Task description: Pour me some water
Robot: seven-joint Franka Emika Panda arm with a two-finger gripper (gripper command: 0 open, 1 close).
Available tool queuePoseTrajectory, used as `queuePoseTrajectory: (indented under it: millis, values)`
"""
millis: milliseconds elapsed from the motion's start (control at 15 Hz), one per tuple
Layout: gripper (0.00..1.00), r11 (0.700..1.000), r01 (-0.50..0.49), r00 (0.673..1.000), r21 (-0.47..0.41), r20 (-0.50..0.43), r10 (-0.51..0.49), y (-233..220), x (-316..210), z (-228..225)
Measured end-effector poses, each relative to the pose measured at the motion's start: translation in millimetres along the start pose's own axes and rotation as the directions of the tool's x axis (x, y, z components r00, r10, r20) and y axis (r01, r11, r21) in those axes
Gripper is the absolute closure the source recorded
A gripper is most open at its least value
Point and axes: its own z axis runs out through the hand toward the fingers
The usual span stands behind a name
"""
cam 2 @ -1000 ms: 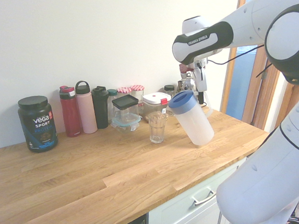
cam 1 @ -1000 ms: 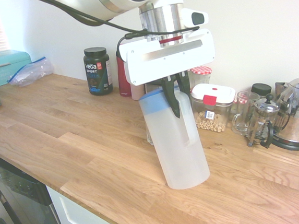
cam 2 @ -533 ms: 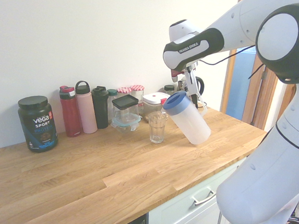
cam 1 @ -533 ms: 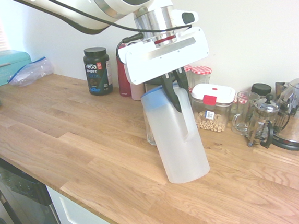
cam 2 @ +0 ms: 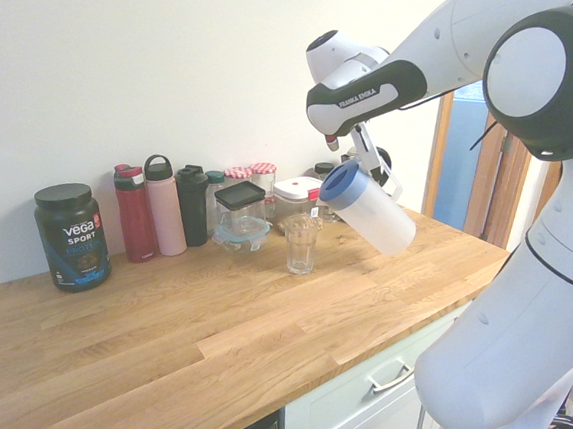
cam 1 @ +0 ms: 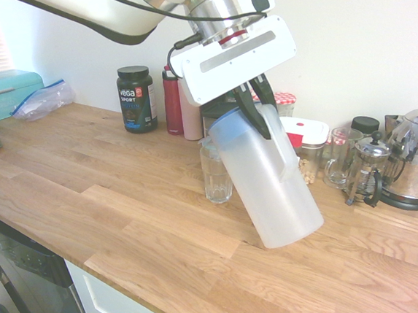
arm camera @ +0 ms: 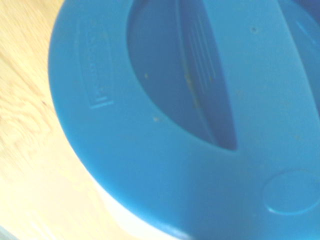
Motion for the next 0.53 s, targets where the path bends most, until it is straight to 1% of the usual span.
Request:
queuePoseTrajectory:
  millis: [267, 533]
  values:
    - [1.0, 0.996, 0.032, 0.999, -0.089, 0.024, -0.03, -21, 5, 2]
    - [1.0, 0.99, 0.047, 0.999, -0.131, 0.02, -0.044, -53, 14, -1]
